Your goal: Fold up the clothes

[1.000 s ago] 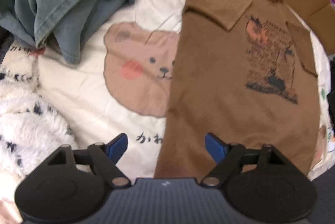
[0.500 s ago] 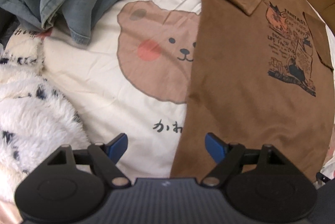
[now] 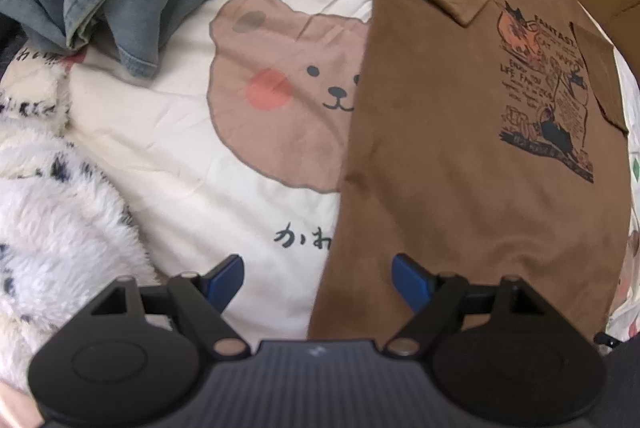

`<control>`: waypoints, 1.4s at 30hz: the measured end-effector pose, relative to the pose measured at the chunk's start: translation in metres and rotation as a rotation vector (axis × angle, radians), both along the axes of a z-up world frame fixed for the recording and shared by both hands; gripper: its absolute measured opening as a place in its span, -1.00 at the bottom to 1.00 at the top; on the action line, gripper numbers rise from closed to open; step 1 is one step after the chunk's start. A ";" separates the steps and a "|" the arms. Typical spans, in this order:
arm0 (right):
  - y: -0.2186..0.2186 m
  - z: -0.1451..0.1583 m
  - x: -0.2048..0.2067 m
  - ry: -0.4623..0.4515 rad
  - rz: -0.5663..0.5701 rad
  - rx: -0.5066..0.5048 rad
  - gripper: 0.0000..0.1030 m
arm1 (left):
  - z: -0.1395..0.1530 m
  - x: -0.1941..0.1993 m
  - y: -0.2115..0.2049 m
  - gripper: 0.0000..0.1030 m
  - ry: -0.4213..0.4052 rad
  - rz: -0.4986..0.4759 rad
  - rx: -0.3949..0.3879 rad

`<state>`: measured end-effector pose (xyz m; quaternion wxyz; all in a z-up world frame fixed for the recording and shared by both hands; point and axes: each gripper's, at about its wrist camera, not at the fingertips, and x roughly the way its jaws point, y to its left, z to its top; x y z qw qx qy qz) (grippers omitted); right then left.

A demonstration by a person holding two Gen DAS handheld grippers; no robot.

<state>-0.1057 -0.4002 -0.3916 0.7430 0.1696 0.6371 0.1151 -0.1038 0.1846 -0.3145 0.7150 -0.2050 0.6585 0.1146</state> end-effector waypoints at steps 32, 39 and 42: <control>-0.007 0.029 0.011 0.111 -0.047 -0.092 -0.94 | -0.044 -0.019 0.005 -0.37 0.026 0.015 -0.171; 0.003 0.040 0.010 0.074 -0.047 -0.171 -0.94 | -0.064 -0.041 -0.004 -0.54 0.066 0.026 -0.226; 0.006 0.042 0.011 0.073 -0.035 -0.192 -0.94 | -0.072 -0.048 -0.010 -0.55 0.090 0.009 -0.239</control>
